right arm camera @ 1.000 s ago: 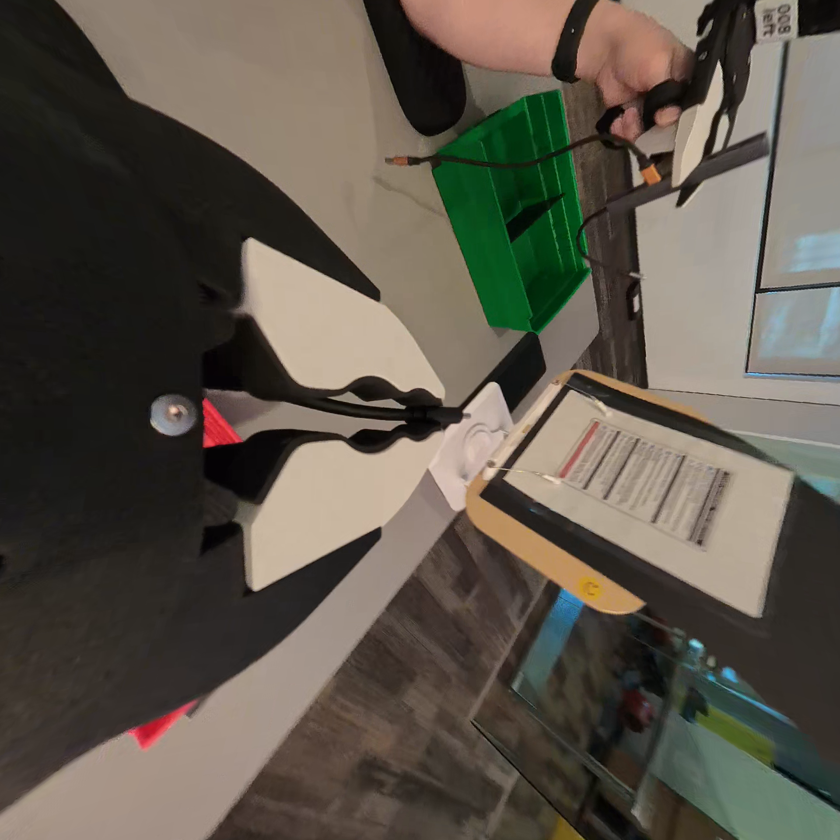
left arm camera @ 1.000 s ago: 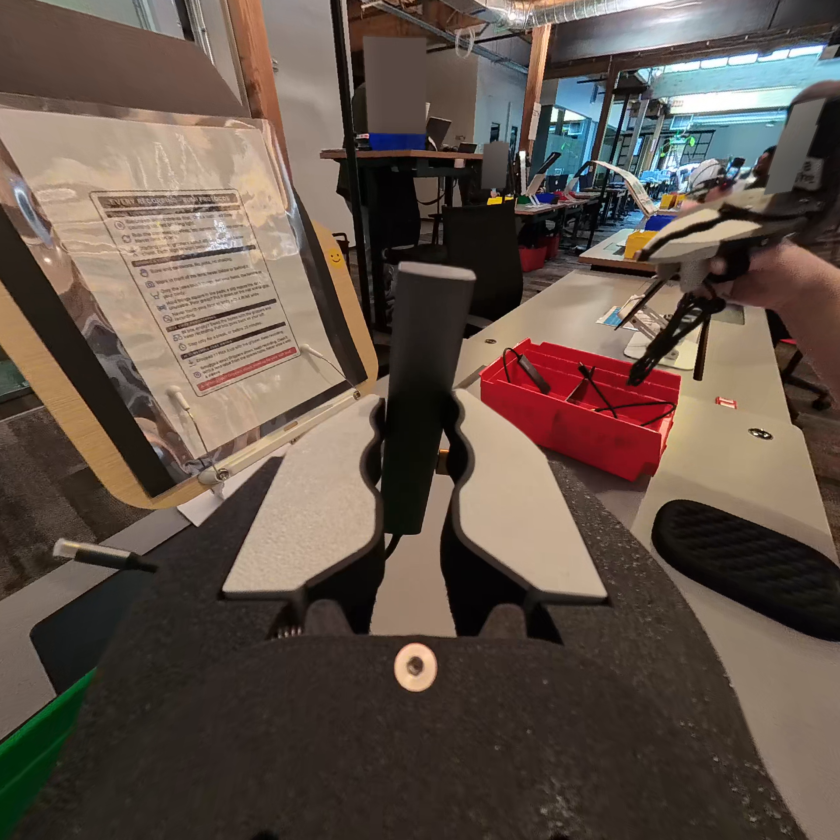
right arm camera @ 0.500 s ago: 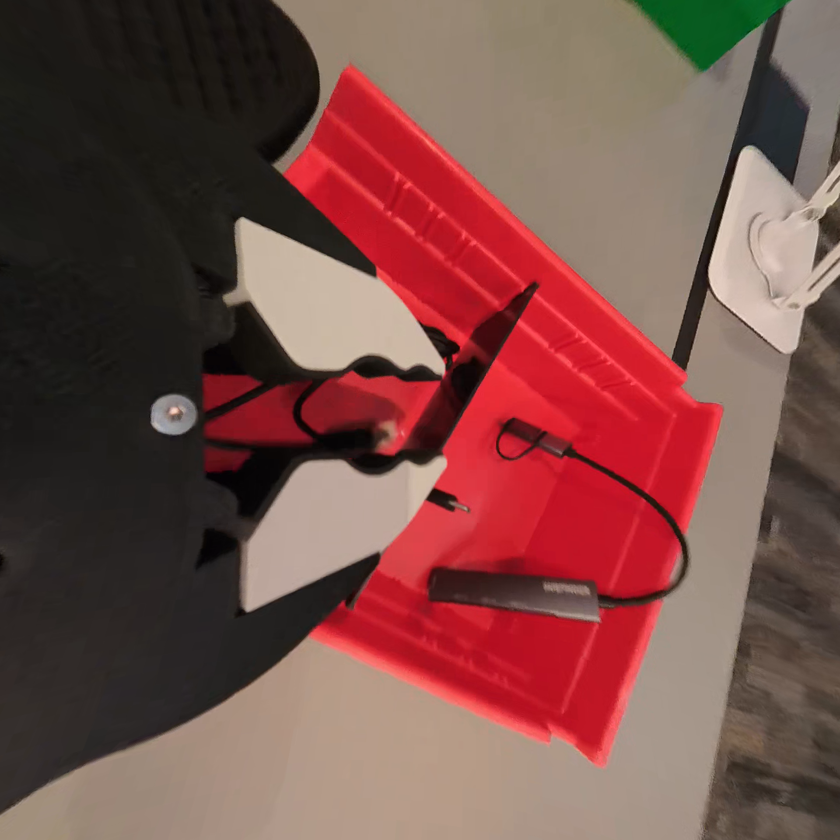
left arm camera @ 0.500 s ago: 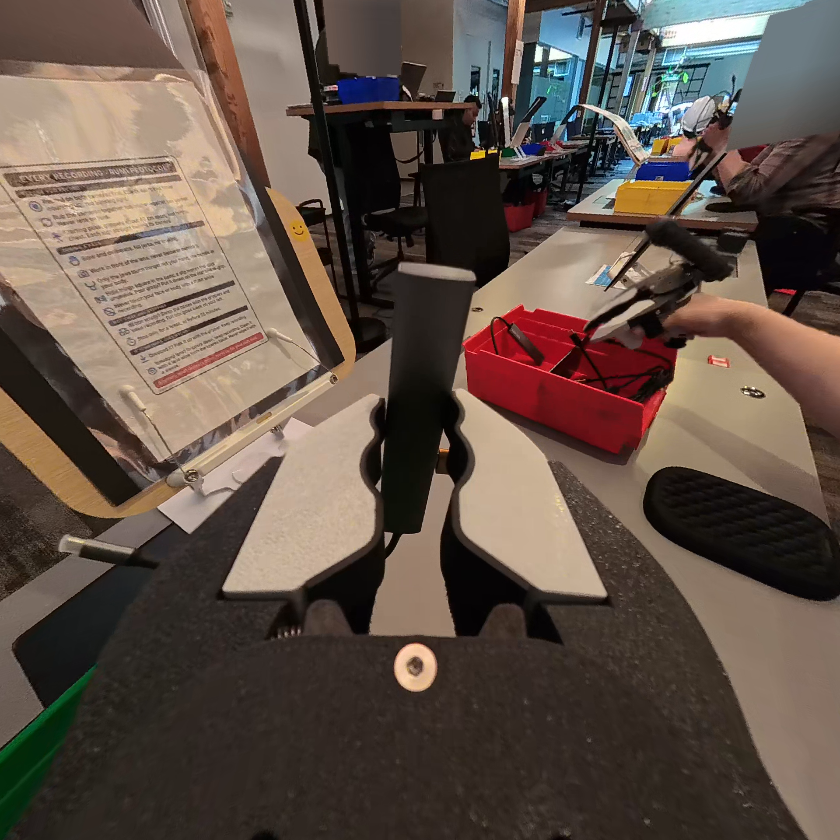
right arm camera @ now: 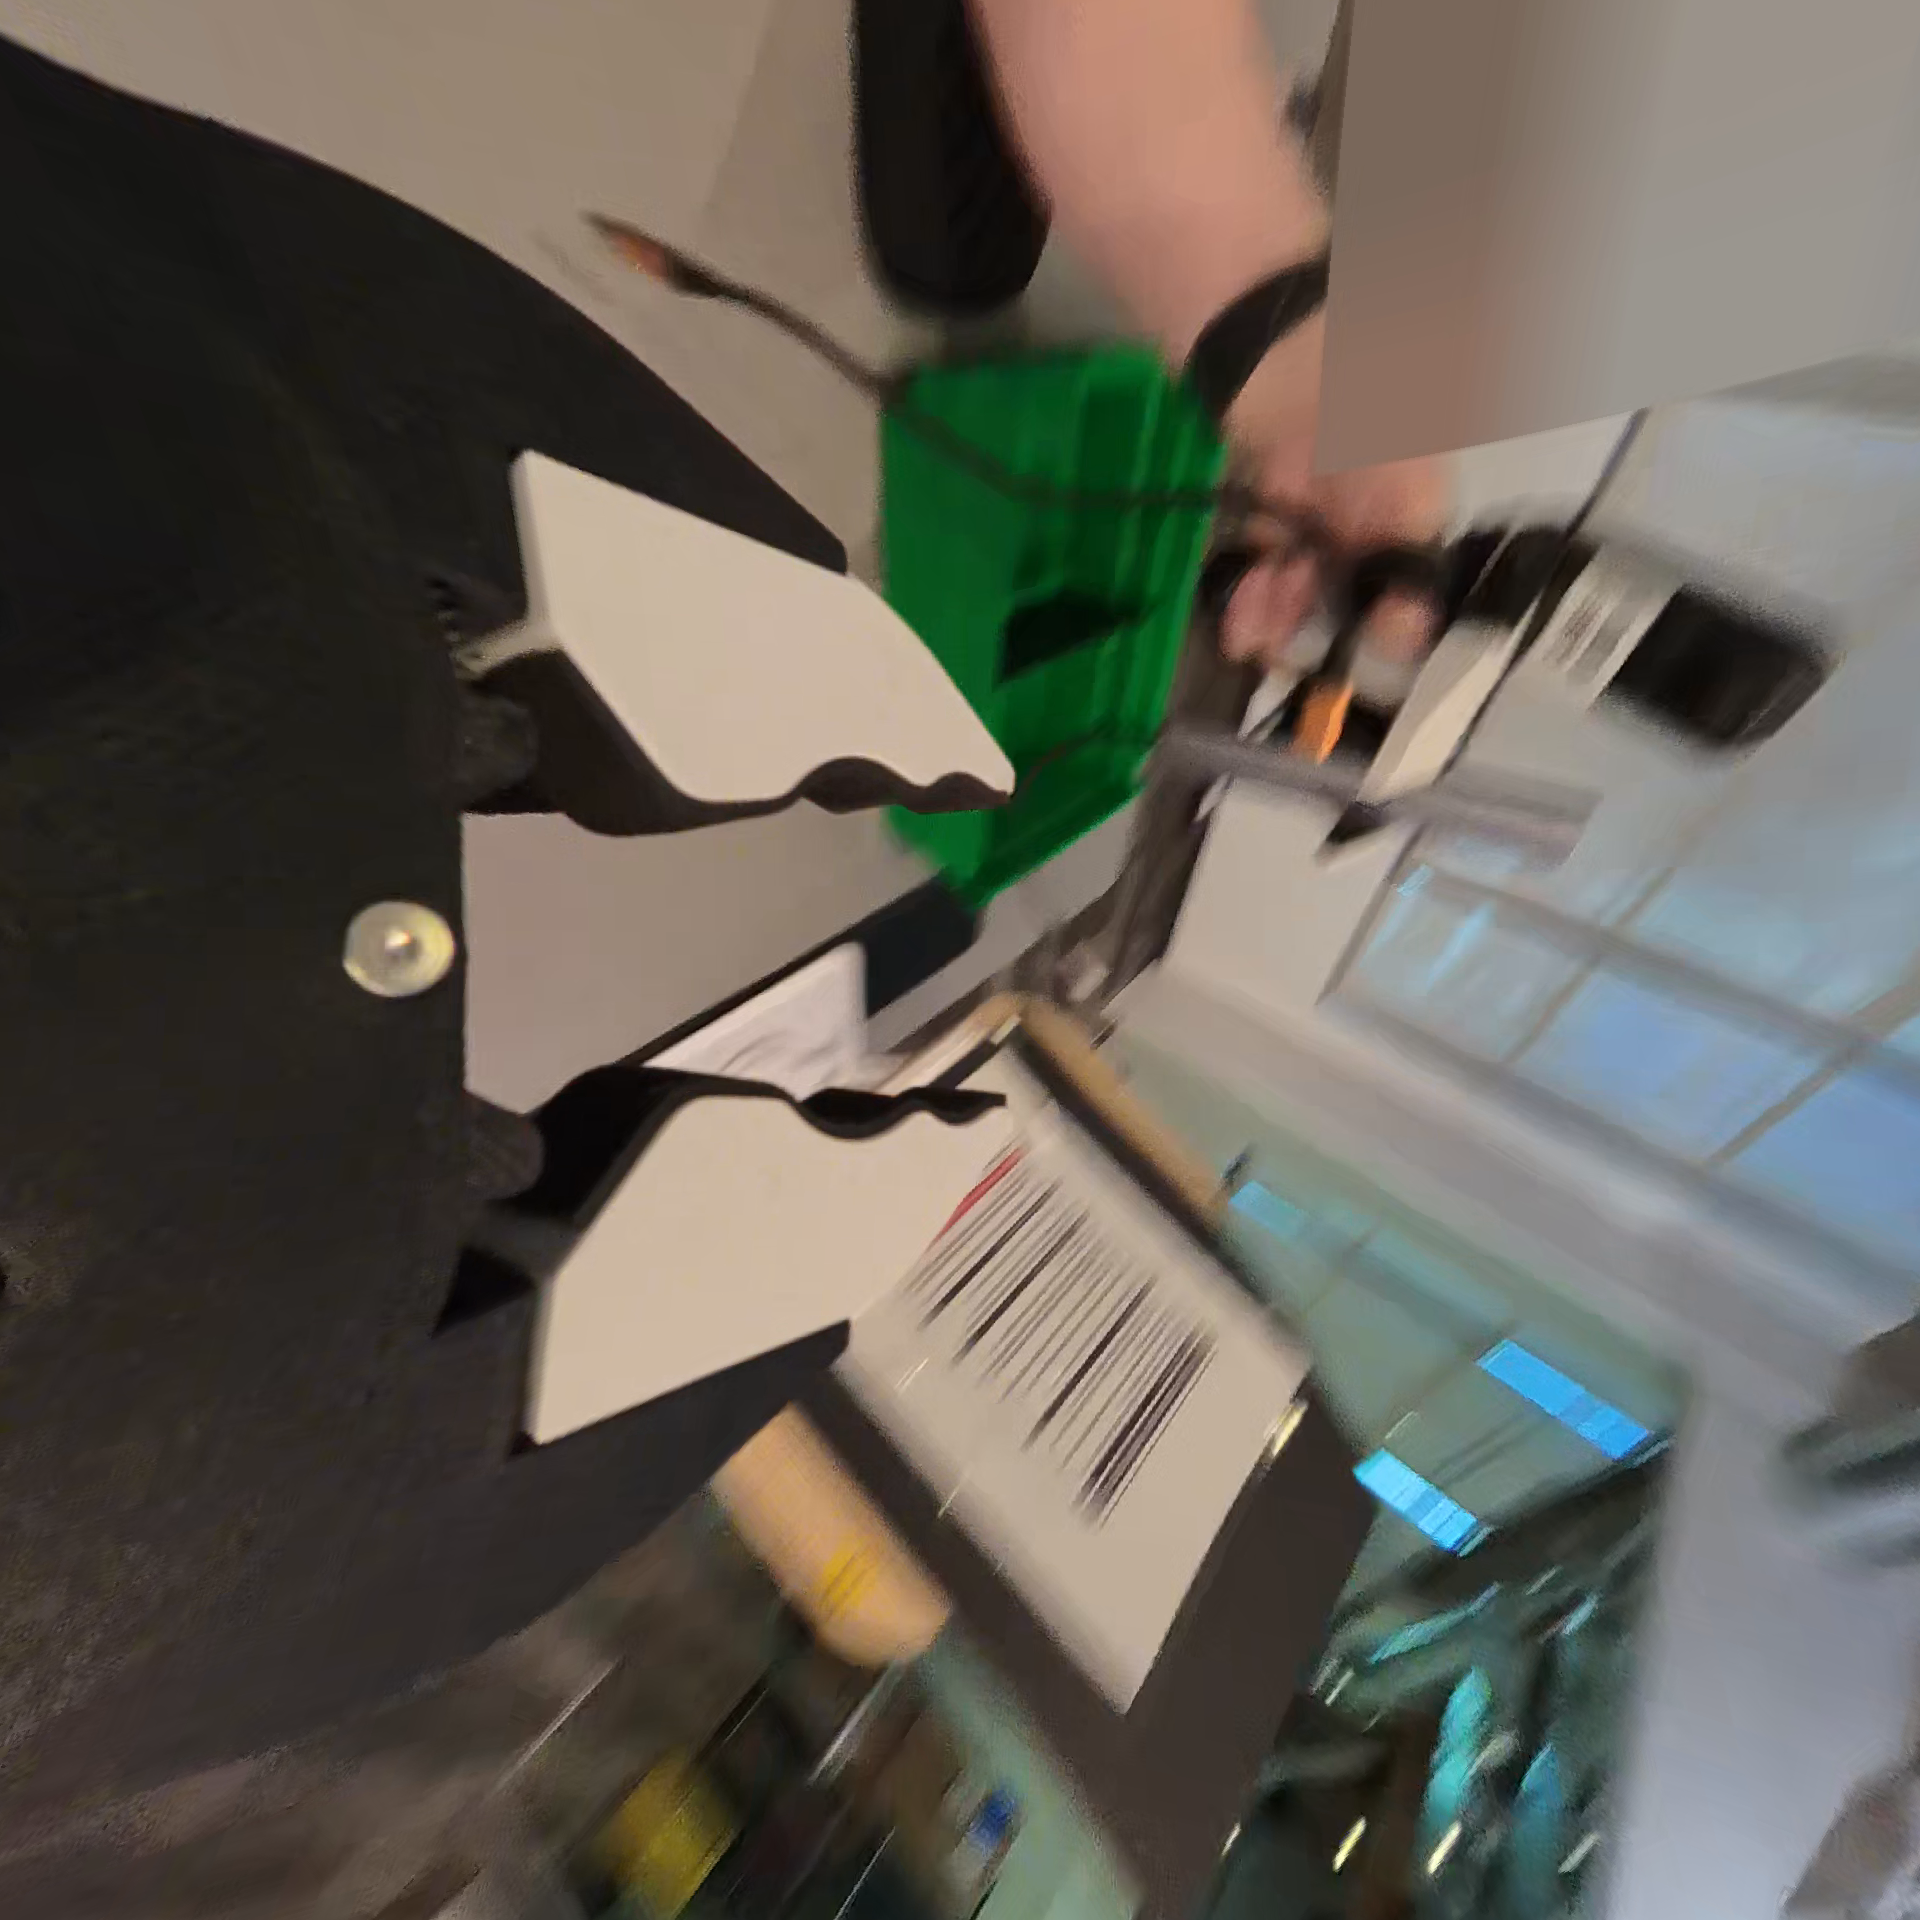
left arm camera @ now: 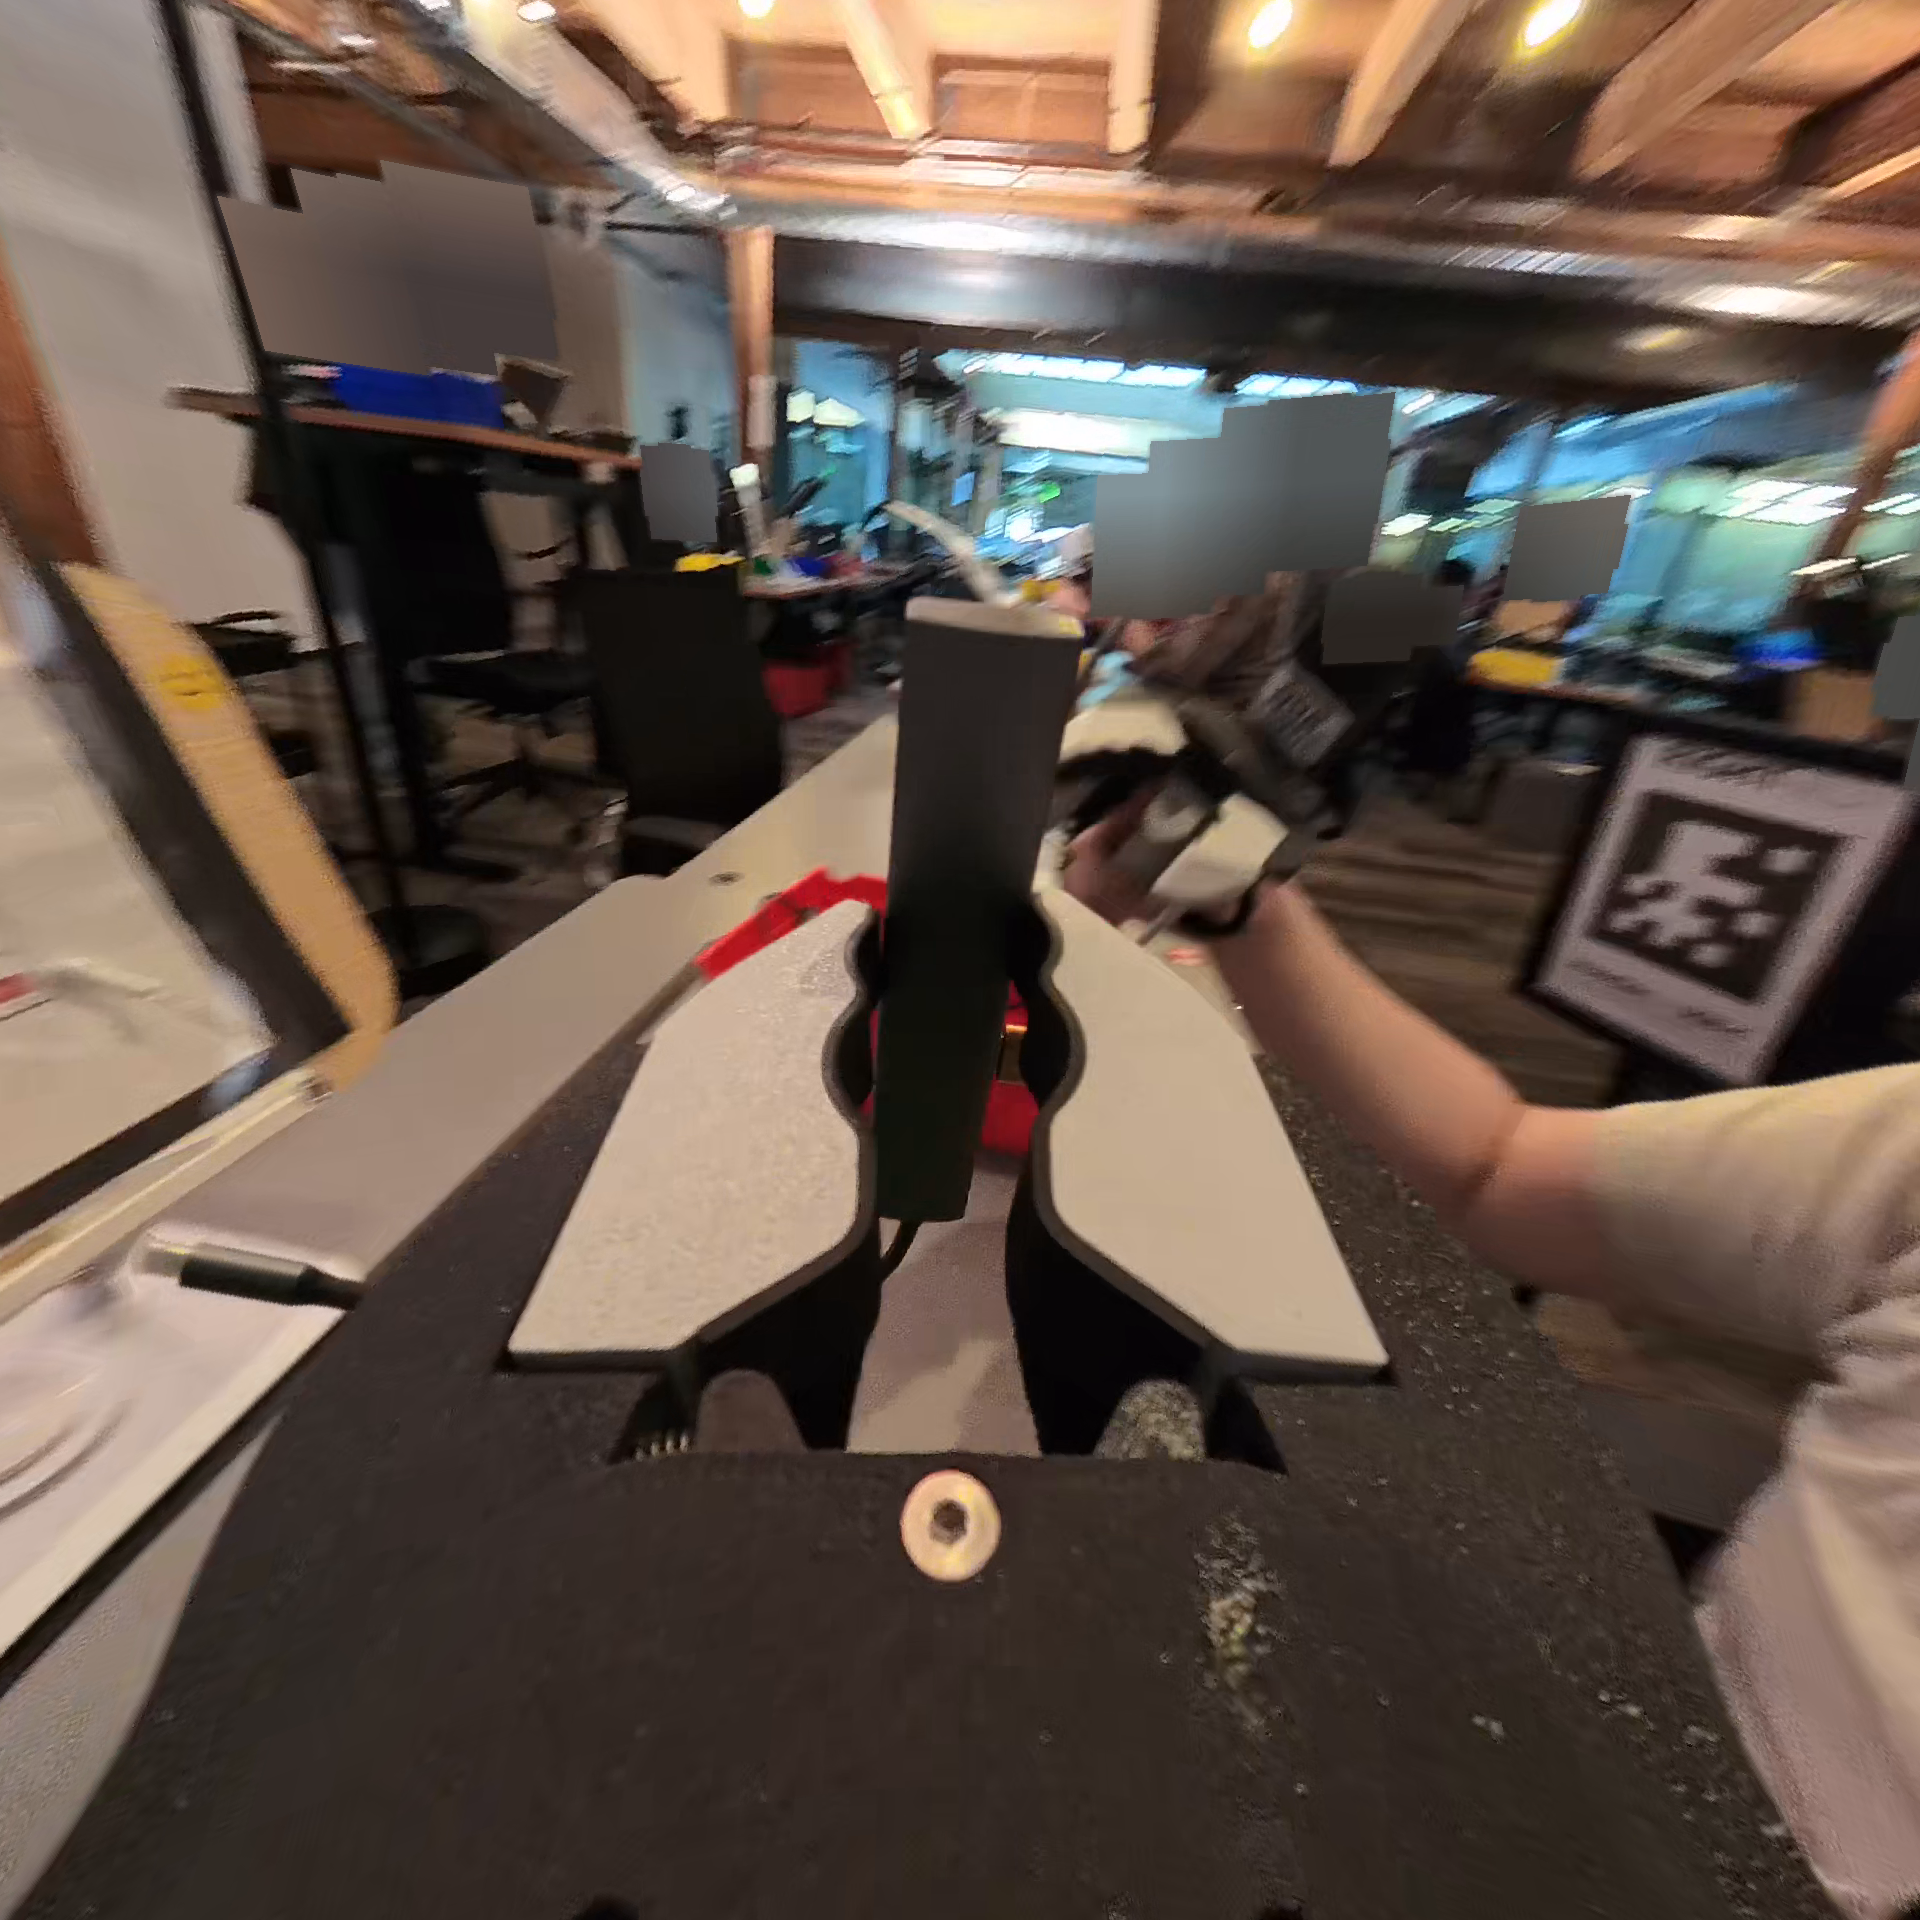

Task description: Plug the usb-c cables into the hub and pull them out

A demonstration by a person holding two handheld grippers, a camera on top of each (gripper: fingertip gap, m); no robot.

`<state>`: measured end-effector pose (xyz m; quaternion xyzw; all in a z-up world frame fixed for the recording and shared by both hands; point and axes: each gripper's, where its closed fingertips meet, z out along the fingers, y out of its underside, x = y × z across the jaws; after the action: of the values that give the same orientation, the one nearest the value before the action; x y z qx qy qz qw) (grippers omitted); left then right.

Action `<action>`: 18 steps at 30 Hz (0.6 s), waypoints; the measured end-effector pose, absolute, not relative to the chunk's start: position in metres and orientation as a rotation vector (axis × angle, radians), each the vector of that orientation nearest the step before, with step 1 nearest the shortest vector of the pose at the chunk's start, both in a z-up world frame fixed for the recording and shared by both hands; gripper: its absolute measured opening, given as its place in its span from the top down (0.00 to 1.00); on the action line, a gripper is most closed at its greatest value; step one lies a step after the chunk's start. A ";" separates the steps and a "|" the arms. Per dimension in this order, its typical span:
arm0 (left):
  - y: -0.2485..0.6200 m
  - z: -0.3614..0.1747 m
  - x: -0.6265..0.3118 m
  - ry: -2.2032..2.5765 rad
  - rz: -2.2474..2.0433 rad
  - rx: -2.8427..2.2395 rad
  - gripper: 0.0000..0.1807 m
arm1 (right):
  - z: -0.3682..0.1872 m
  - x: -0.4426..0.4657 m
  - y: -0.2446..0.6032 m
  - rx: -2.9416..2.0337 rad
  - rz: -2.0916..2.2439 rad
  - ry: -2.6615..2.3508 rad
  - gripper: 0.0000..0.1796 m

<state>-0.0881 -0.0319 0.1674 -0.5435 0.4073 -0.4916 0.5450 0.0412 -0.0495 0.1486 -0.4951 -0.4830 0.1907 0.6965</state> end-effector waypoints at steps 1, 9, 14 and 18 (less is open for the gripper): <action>-0.039 0.171 -0.086 0.978 -1.248 -1.255 0.87 | 0.145 0.014 -0.055 -1.050 0.531 -1.102 0.71; -0.034 0.178 -0.090 0.911 -1.323 -1.196 0.87 | 0.132 -0.102 -0.036 -0.978 0.916 -1.059 0.67; -0.039 0.173 -0.082 0.972 -1.349 -1.194 0.87 | 0.118 -0.122 -0.040 -1.022 1.133 -1.114 0.66; -0.042 0.168 -0.071 0.997 -1.392 -1.186 0.87 | 0.119 -0.102 -0.034 -1.000 1.293 -1.020 0.87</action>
<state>-0.0711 -0.0418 0.1676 -0.4915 0.4132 -0.5769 0.5048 -0.1021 -0.0342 0.1193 -0.4263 -0.4346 0.5511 0.5706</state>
